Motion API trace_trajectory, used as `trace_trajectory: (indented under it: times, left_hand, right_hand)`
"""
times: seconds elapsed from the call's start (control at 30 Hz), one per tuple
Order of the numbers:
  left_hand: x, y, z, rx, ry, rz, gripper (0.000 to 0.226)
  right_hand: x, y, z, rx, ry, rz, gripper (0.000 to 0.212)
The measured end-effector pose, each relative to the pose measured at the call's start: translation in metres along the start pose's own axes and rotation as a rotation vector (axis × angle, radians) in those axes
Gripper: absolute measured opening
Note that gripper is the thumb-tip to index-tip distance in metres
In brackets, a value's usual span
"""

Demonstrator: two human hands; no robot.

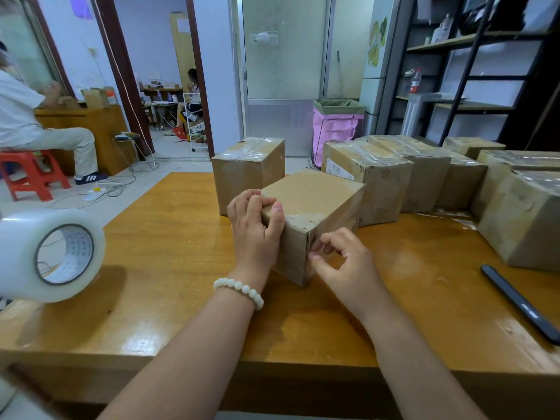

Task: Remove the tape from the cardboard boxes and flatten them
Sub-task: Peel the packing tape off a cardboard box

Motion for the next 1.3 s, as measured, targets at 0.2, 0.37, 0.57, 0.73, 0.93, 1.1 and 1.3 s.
trace_trajectory:
  times: [0.2, 0.37, 0.57, 0.73, 0.93, 1.1, 1.3]
  left_hand:
    - [0.0, -0.001, -0.001, 0.013, -0.014, 0.002, 0.056]
    - [-0.001, 0.0, -0.002, 0.015, -0.004, 0.001, 0.054]
    - [0.002, 0.001, 0.001, -0.027, 0.029, 0.0, 0.052]
    - [0.003, 0.001, 0.002, -0.049, 0.054, 0.006, 0.046]
    - [0.002, 0.0, 0.002, -0.058, 0.066, 0.021, 0.044]
    - [0.002, 0.0, 0.003, -0.059, 0.055, 0.021, 0.045]
    - [0.002, -0.001, 0.002, -0.044, 0.047, 0.029, 0.045]
  right_hand:
    - [0.0, -0.001, 0.0, -0.065, 0.099, 0.011, 0.022]
    - [0.0, 0.002, 0.002, -0.011, 0.096, 0.01, 0.019]
    - [0.003, -0.007, -0.001, 0.049, 0.025, 0.232, 0.015]
    - [0.003, -0.012, -0.001, -0.006, 0.041, 0.292, 0.02]
    - [0.002, -0.01, 0.004, 0.015, 0.053, 0.292, 0.014]
    - [0.0, -0.011, 0.009, 0.035, 0.034, 0.234, 0.011]
    - [-0.003, -0.013, 0.01, 0.047, -0.003, 0.133, 0.013]
Point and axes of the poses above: each hand's wrist, its own x-axis away from the middle knuckle, its own y-axis out of the palm, z = x × y, the point moved 5 cm from there along -x, towards the middle knuckle, and after that the axes turned 5 degrees about -x, right-handed, at the moved point
